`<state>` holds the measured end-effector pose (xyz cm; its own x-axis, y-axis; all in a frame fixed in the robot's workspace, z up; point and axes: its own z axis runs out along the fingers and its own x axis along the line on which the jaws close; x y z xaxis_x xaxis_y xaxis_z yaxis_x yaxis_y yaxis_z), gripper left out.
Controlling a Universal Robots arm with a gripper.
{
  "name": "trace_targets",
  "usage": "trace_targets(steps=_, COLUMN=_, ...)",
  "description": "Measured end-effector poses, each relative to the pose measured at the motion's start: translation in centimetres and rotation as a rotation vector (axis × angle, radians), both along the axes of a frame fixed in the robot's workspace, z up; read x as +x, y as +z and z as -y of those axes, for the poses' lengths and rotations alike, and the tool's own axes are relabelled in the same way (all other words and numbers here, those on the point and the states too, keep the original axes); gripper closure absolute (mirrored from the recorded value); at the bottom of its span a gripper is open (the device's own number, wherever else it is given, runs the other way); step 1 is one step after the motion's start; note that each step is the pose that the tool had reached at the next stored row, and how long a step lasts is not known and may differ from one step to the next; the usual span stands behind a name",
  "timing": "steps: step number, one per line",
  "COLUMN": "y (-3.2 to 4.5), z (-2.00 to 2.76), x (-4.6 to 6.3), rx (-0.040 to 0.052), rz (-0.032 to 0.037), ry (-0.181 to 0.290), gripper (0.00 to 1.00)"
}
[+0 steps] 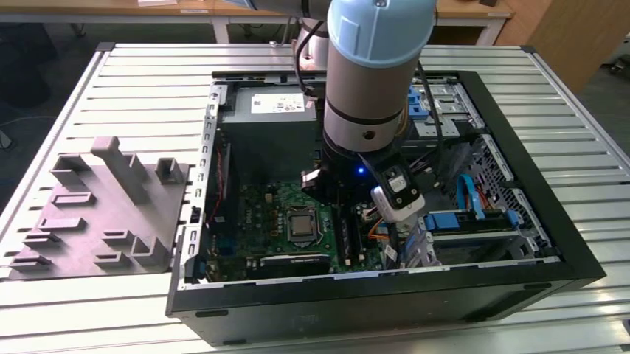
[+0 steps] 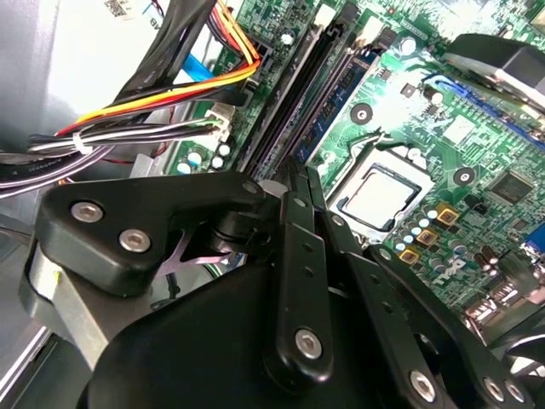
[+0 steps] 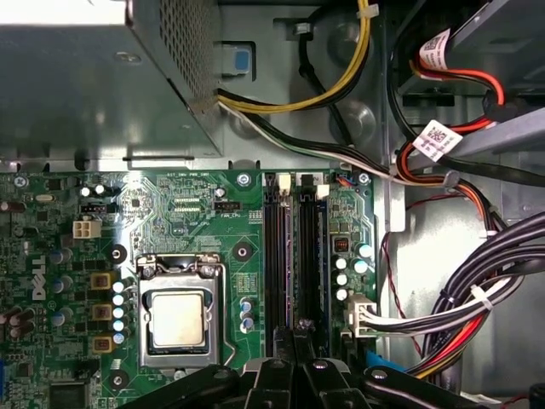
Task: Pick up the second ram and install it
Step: 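Insert the second ram into the second slot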
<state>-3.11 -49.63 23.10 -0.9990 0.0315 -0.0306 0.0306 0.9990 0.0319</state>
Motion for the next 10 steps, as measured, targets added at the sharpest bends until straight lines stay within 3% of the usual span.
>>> trace_targets(steps=10, y=-0.24, z=0.03, x=0.01, rx=0.0009, rz=0.0002, ry=0.000, gripper=0.89)
